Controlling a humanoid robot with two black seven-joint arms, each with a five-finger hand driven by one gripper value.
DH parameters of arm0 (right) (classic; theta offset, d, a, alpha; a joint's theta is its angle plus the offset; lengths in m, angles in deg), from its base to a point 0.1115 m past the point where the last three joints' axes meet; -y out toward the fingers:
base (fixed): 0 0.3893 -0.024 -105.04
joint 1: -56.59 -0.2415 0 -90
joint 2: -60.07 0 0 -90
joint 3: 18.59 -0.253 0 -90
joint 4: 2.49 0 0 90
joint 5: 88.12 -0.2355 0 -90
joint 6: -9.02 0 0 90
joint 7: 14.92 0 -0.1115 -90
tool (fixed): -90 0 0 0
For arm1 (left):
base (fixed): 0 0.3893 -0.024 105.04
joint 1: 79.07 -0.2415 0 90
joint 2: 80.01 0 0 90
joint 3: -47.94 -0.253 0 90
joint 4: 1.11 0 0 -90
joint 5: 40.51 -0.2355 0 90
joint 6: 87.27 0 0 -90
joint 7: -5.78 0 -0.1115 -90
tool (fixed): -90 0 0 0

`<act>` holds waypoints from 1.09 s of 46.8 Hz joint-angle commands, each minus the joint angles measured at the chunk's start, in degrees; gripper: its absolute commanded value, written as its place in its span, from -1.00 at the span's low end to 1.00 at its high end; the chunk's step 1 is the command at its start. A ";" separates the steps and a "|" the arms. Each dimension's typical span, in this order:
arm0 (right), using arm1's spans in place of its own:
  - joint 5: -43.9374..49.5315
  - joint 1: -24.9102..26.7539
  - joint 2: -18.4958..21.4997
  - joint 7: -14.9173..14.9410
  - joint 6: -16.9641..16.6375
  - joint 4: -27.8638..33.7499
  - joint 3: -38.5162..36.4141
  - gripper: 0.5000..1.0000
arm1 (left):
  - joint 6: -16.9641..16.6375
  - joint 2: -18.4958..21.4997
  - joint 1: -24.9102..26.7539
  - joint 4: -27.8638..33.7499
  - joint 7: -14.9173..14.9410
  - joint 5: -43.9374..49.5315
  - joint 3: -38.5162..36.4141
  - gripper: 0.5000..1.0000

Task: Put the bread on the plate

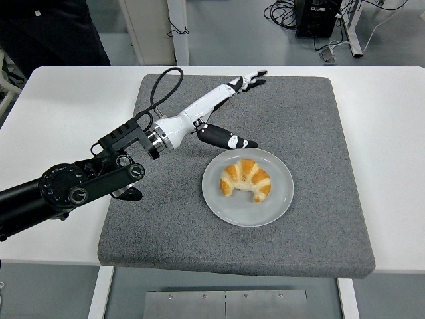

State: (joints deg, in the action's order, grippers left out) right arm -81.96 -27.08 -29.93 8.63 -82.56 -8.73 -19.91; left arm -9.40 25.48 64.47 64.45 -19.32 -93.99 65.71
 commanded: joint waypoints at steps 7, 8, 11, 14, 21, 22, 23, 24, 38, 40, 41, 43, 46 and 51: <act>0.00 0.00 0.00 0.01 0.00 0.00 0.00 1.00 | -0.18 0.60 -2.39 -0.17 0.22 6.27 4.98 0.88; 0.00 0.00 0.00 0.01 0.00 0.00 0.00 1.00 | -0.18 0.86 -2.39 -0.17 0.22 7.76 5.25 0.88; 0.00 0.00 0.00 0.01 0.00 0.00 0.00 1.00 | -0.26 1.21 -2.48 -0.17 0.22 12.77 5.95 0.88; 0.00 0.00 0.00 0.01 0.00 0.00 0.00 1.00 | -0.44 1.04 -2.74 -0.69 0.05 17.17 5.95 0.88; 0.00 0.00 0.00 -0.08 0.00 0.00 0.00 1.00 | -0.44 0.51 -4.67 -1.66 -0.22 23.86 7.62 0.88; 0.00 0.00 0.00 -0.08 0.00 0.00 0.00 1.00 | -0.44 0.42 -5.11 -1.66 -0.22 24.56 8.23 0.88; 0.00 0.00 0.00 0.01 0.00 0.00 0.00 1.00 | -0.44 0.34 -5.64 -1.75 -0.22 25.26 9.02 0.88; 0.00 0.00 0.00 0.01 0.00 0.00 0.00 1.00 | -0.44 0.33 -6.17 -1.84 -0.22 25.97 9.73 0.88; 0.00 0.00 0.00 0.01 0.00 0.00 0.00 1.00 | 0.09 -1.33 -11.89 -6.49 -0.22 35.73 20.63 0.88; 0.00 0.00 0.00 -0.08 0.00 0.00 0.00 1.00 | 0.26 -2.12 -11.89 -8.68 -0.39 36.08 20.81 0.88; 0.00 0.00 0.00 0.01 0.00 0.00 0.00 1.00 | 0.44 -2.74 -11.89 -9.65 -0.48 36.17 20.90 0.88; 0.00 0.00 0.00 0.01 0.00 0.00 0.00 1.00 | 0.70 -3.97 -11.80 -11.76 -1.00 36.61 21.16 0.88; 0.00 0.00 0.00 -0.08 0.00 0.00 0.00 1.00 | 2.10 -5.20 -11.89 -15.27 -1.80 37.48 22.39 0.88; 0.00 0.00 0.00 -0.08 0.00 0.00 0.00 1.00 | 6.58 -5.99 -11.97 -18.45 -1.80 39.77 24.23 0.88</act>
State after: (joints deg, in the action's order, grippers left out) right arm -81.96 -27.08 -29.93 8.61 -82.56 -8.73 -19.91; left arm -5.58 19.89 52.61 47.25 -21.09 -55.53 89.03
